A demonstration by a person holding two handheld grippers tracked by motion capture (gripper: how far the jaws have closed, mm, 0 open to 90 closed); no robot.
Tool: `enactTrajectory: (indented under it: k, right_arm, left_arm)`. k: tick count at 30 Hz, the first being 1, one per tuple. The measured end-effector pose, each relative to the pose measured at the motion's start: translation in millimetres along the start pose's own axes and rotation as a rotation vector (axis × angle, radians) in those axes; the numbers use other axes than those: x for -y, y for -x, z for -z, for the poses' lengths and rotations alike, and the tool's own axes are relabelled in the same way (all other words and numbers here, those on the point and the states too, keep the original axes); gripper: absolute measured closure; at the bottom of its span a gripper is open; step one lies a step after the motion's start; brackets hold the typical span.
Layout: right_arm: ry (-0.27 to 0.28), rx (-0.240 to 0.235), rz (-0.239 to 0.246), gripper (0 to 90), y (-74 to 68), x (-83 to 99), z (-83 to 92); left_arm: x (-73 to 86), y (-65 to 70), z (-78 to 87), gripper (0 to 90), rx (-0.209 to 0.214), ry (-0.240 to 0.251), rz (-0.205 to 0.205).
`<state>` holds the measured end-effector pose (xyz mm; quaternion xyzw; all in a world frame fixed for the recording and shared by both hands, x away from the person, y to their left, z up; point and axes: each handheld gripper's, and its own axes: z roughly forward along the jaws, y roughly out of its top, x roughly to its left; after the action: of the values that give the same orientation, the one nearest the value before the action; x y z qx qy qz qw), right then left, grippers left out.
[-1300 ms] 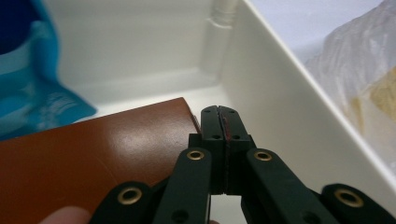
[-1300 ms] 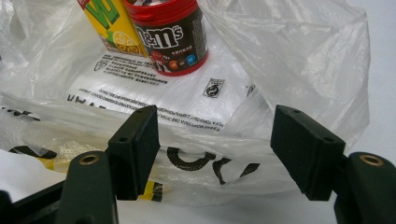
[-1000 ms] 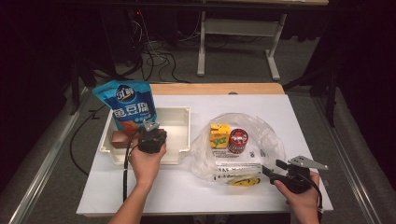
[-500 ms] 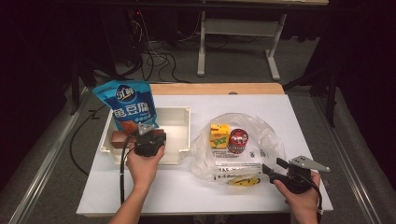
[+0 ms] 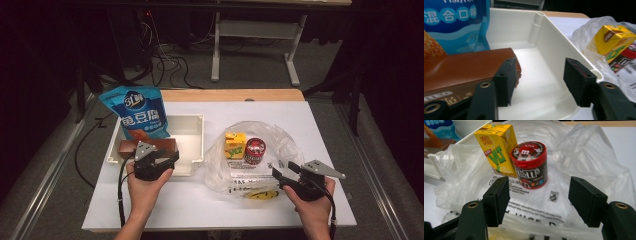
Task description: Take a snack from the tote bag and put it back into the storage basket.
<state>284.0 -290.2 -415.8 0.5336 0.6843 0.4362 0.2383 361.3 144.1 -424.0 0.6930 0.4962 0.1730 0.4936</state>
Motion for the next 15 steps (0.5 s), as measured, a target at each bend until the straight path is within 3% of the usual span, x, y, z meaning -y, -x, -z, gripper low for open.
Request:
enactTrajectory:
  k: [4,7,15]
  right_arm:
    - [0.005,0.005,0.007,33.9,-10.1,-7.1,-7.6]
    - [0.009,0.011,0.007,33.9,-17.0,-12.4,-16.3]
    - [0.005,0.005,0.009,33.0,-33.6,-26.6,-38.3]
  left_arm:
    - [1.9,1.1,3.1,32.8,0.026,-0.011,-0.007]
    - [1.1,1.5,7.8,20.0,0.049,-0.01,-0.004]
    - [-0.1,-5.9,19.1,1.3,0.063,-0.013,-0.021]
